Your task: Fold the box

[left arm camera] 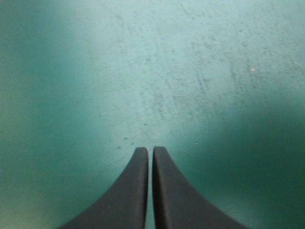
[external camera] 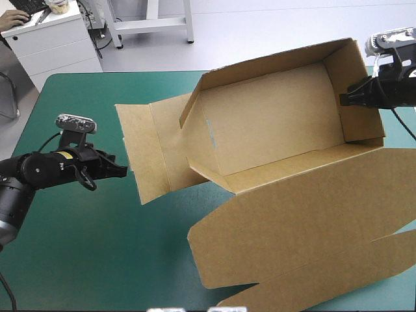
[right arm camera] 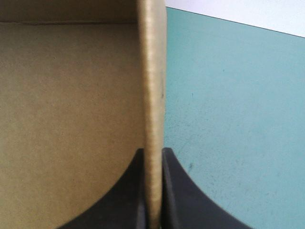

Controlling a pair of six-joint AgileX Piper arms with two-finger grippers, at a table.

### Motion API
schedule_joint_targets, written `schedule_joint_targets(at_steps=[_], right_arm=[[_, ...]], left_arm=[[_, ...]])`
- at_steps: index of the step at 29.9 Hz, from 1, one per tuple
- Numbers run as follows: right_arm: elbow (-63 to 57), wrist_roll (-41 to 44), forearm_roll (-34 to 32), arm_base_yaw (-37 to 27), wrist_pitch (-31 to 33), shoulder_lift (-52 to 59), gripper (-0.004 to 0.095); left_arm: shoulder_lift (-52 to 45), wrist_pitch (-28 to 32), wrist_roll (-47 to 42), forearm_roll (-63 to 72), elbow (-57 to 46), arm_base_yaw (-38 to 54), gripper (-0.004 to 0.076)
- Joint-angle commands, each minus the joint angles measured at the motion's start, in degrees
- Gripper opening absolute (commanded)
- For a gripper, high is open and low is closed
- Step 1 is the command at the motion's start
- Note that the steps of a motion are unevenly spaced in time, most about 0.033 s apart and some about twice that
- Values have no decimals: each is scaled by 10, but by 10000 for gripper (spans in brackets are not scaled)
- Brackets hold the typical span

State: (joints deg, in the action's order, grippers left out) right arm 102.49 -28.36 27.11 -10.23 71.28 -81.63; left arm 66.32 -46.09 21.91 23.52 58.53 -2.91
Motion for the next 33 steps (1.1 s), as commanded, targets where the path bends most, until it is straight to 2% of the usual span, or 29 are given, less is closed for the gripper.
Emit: schedule_joint_targets(at_steps=[1,10,16,19,25,29,33], right_arm=[[6,2,30,-3,6,32,-20],[-24,3,28,-3,3,37,-20],[-28,6,38,-3,-17,37,-20],[-28,6,61,0,-23,37,-17],[-28,6,42,35,-44,37,-14],[-28,42,2,63,-90,37,-14],[-28,68,-28,98,-118,37,-14]], left_arm=[[16,19,65,108,14,1,17],[44,-83,275,394,14,1,16],[44,-162,316,503,14,1,20],[44,-193,326,544,14,1,49],[44,-235,361,644,14,1,165],[44,-270,367,670,16,1,267],[44,-275,371,679,16,1,383]])
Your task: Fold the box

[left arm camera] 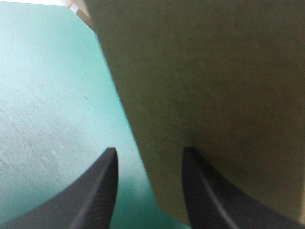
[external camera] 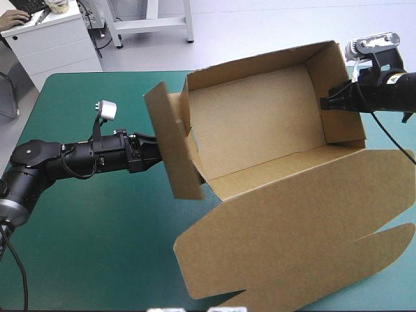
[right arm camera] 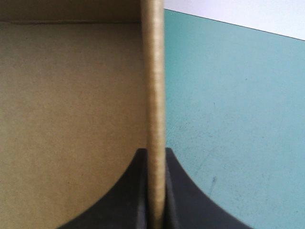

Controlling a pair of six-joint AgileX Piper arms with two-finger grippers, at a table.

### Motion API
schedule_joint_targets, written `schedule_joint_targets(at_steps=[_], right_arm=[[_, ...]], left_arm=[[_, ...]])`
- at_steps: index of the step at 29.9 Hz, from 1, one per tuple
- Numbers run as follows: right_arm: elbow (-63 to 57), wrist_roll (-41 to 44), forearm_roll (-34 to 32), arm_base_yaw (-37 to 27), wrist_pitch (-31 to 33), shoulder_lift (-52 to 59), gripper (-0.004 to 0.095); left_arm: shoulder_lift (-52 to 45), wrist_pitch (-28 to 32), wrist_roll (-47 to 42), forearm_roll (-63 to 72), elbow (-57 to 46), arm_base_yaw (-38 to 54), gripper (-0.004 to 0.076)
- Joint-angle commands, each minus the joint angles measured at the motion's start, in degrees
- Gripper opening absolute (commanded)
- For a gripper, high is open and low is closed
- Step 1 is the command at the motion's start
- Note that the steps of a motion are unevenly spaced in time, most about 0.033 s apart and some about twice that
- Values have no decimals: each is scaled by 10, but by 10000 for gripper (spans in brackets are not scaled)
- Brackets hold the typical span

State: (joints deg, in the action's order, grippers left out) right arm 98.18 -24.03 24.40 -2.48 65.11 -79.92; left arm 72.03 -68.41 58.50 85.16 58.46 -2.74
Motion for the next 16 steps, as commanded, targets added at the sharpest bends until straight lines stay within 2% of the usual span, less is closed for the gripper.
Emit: schedule_joint_targets(at_steps=[1,6,9,16], right_arm=[[15,32,-7,31,-63,20,-14],[15,98,-97,95,-92,20,-14],[15,135,-157,130,-105,20,-14],[15,200,-231,188,-128,20,-14]], left_arm=[[-13,-51,9,63,17,-1,414],[-13,-52,24,75,17,-1,531],[-13,-52,24,82,17,-1,537],[-13,-36,19,77,17,-1,537]])
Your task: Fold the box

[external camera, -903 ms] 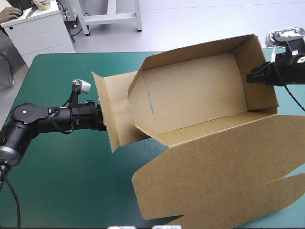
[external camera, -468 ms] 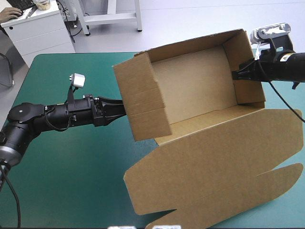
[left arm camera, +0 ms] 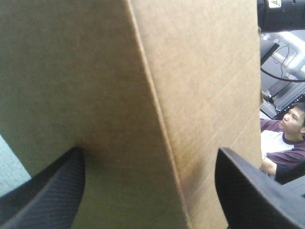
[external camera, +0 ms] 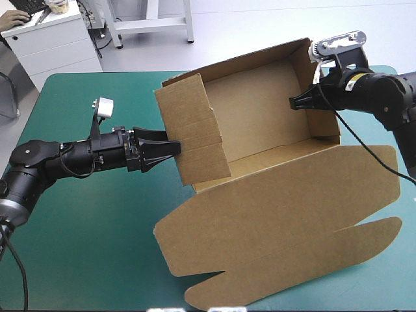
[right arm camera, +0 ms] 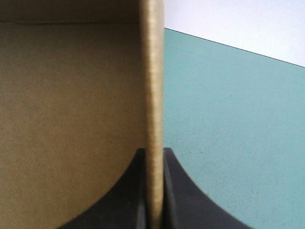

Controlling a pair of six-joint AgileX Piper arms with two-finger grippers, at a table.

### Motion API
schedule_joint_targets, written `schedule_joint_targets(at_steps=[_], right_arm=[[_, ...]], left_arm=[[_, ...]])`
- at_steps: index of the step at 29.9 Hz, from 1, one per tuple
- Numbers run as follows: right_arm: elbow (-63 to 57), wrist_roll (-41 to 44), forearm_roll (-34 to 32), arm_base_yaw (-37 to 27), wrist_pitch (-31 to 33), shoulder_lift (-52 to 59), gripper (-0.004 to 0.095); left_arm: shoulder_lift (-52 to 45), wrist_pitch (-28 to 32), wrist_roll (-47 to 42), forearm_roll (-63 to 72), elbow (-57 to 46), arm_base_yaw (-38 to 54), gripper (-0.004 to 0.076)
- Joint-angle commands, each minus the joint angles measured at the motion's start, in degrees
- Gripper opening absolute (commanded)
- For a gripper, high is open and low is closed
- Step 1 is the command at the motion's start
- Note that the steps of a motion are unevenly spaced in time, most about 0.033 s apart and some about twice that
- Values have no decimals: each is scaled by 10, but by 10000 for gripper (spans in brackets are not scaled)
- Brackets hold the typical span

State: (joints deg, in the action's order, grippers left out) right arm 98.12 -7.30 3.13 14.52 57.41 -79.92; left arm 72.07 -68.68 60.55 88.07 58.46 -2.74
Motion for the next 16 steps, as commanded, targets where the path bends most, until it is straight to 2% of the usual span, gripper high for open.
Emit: schedule_joint_targets(at_steps=[1,10,16], right_arm=[[15,38,-22,23,-55,20,-14],[15,76,-31,32,-74,19,-14],[15,93,-35,32,-78,14,-14]], left_arm=[[-14,-26,-1,45,17,-1,537],[-14,102,-63,-31,46,-1,537],[-14,109,-128,-76,98,-2,537]])
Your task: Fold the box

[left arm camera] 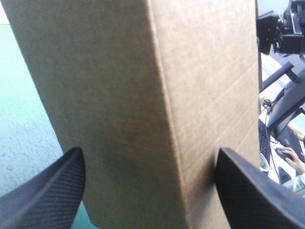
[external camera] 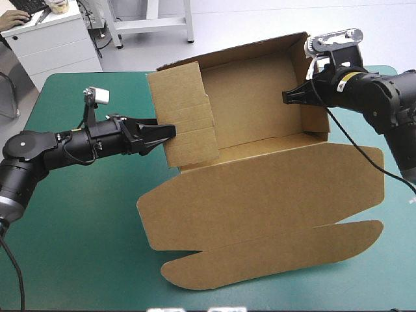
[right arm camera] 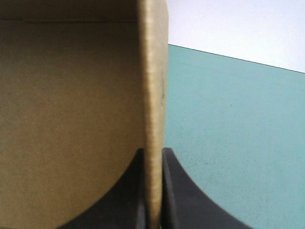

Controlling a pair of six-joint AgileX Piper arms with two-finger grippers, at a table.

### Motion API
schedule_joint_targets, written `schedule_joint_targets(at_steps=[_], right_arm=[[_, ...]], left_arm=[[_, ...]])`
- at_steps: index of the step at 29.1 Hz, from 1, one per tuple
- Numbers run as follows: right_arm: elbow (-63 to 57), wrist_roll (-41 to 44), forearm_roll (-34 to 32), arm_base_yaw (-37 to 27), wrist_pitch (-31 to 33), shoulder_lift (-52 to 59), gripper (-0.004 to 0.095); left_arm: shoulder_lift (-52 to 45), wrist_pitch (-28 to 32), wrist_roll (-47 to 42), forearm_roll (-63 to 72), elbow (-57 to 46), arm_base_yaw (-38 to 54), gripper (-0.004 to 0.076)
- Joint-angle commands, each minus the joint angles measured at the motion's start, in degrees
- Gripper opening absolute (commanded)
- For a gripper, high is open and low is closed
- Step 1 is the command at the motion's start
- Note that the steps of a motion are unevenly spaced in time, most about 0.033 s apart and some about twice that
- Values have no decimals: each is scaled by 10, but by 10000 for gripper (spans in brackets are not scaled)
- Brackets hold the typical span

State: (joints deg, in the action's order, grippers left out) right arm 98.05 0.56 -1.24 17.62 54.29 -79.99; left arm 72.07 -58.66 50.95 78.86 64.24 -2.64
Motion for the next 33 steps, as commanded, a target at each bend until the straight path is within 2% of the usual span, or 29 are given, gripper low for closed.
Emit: schedule_joint_targets(at_steps=[1,8,14,22,25,27,29,33], right_arm=[[16,19,5,1,-47,14,-14],[16,34,6,1,-60,-3,-14],[16,46,18,1,-79,-7,-14],[16,47,18,1,-85,-8,-14],[16,56,18,1,-90,-8,-14],[16,56,18,1,-92,-8,-14],[16,57,18,1,-92,-8,-14],[16,65,9,1,-92,-8,-14]], left_arm=[[-14,10,-44,7,51,-3,537],[-14,18,-124,-60,115,-4,537],[-14,34,-177,-143,125,-29,537],[-4,171,-245,-242,125,-143,536],[4,217,-313,-331,128,-184,536],[17,247,-409,-433,133,-216,535],[23,275,-468,-484,133,-233,535],[26,334,-514,-508,135,-250,514]])
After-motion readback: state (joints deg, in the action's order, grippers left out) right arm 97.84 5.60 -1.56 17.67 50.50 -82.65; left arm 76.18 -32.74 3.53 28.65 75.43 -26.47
